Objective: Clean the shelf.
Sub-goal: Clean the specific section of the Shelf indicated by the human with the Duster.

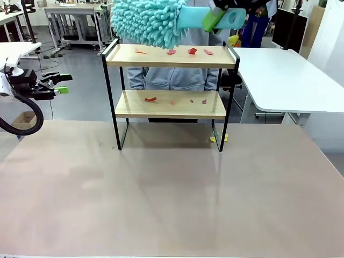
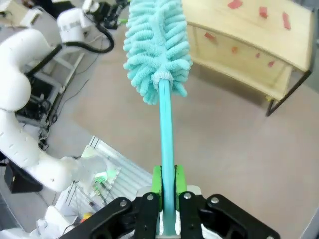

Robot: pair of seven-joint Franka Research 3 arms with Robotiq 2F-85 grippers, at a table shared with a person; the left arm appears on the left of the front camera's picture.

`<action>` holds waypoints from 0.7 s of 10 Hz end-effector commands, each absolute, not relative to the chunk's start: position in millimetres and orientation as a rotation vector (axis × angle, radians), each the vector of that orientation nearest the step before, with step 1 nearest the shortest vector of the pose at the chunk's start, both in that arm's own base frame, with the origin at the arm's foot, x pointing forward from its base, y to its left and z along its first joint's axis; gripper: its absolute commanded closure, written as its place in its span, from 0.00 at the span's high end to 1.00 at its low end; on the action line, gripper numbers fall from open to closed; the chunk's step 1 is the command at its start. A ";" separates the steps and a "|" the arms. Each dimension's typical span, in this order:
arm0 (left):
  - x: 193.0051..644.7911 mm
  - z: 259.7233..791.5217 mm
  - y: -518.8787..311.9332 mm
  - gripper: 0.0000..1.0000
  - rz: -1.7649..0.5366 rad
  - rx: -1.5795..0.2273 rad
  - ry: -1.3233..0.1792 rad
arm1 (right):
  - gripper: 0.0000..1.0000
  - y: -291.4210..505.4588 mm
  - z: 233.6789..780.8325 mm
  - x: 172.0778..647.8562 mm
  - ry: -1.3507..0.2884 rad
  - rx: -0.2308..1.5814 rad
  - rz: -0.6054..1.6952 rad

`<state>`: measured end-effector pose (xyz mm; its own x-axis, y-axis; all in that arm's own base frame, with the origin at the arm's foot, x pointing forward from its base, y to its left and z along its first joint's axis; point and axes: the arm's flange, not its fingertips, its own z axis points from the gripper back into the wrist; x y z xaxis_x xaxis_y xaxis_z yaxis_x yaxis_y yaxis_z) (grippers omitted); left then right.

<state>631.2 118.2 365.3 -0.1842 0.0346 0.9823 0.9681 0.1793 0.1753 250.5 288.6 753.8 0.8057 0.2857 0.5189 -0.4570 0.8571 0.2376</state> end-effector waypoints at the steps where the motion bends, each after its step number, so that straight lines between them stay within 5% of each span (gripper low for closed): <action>1: 628.6 367.3 117.6 1.00 -1.190 -1.022 -1.449 | 0.13 348.7 770.2 292.9 -0.583 0.265 0.319; 7: 628.6 367.3 117.6 1.00 -1.190 -1.022 -1.449 | 0.13 462.6 754.3 392.6 -0.623 0.225 0.025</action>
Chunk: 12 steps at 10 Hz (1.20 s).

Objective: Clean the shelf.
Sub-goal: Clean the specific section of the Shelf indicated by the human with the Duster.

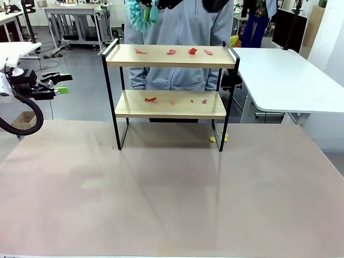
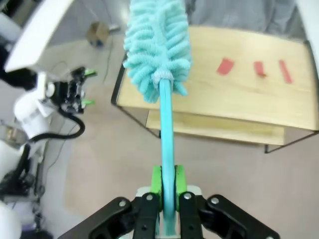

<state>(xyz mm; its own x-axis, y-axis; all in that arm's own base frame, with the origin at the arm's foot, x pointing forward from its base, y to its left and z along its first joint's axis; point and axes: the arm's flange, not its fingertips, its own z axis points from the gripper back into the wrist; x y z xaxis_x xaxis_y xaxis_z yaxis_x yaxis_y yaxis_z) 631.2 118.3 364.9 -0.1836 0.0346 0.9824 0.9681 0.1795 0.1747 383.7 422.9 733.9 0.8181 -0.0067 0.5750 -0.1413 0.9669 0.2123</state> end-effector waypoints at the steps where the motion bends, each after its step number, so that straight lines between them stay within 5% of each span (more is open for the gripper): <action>1: 628.6 367.3 117.6 1.00 -1.190 -1.022 -1.449 | 0.13 474.9 747.5 399.7 -0.626 0.218 0.002; 12: 628.6 367.3 117.6 1.00 -1.190 -1.022 -1.449 | 0.13 507.6 684.3 413.5 -0.493 0.210 -0.046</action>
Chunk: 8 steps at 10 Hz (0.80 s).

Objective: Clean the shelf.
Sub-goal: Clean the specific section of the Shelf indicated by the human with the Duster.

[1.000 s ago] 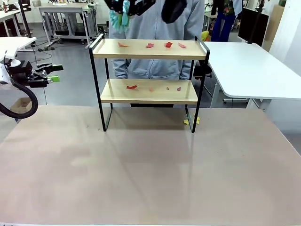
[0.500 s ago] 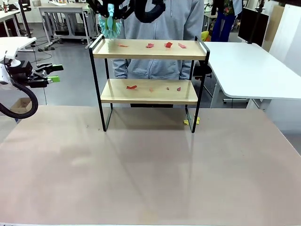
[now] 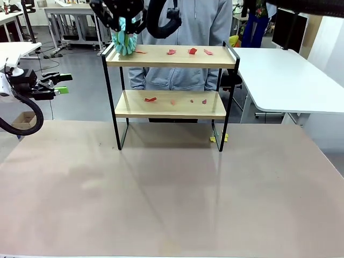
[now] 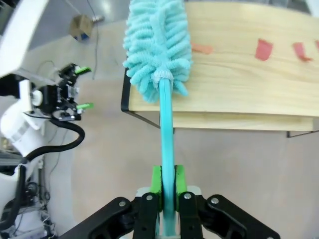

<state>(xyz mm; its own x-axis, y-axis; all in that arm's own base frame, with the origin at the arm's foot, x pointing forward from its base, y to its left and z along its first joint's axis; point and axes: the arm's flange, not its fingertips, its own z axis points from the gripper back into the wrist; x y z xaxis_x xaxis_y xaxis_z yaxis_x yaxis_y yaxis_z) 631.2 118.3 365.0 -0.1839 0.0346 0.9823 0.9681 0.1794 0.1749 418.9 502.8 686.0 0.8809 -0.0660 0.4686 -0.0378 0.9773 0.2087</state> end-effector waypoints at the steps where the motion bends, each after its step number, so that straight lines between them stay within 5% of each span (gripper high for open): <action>1: 628.6 367.3 117.6 1.00 -1.190 -1.022 -1.449 | 0.13 509.5 678.4 411.3 -0.477 0.200 -0.042; 8: 628.6 367.3 117.6 1.00 -1.190 -1.022 -1.449 | 0.13 469.8 673.3 400.9 -0.449 0.197 -0.055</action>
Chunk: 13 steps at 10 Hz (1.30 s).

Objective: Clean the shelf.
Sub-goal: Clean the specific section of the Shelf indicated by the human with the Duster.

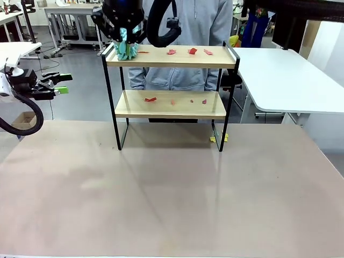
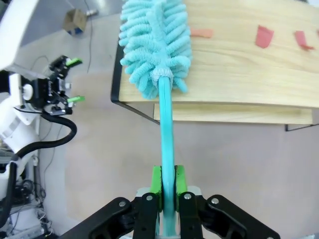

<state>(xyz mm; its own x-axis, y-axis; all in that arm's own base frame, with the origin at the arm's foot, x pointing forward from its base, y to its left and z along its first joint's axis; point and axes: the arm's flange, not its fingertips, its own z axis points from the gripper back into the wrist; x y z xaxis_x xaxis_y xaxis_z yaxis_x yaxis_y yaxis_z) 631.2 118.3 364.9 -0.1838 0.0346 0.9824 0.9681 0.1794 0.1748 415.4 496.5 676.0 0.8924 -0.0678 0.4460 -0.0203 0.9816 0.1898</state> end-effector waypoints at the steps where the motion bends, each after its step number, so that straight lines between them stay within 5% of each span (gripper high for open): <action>1: 628.6 367.3 117.6 1.00 -1.190 -1.022 -1.449 | 0.13 451.2 672.6 393.4 -0.447 0.200 -0.071; 10: 628.6 367.3 117.6 1.00 -1.190 -1.022 -1.449 | 0.13 259.0 663.5 339.8 -0.418 0.167 -0.363; 13: 628.6 367.3 117.6 1.00 -1.190 -1.022 -1.449 | 0.13 254.3 687.5 316.8 -0.601 0.092 -0.338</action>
<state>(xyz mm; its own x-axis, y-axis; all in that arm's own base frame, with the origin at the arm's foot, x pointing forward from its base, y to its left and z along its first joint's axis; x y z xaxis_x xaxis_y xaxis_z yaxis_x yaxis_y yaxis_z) 631.3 118.3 365.3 -0.1845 0.0342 0.9822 0.9680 0.1791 0.1756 323.0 254.4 682.1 0.8170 -0.3608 0.4498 0.3018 0.9323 0.1996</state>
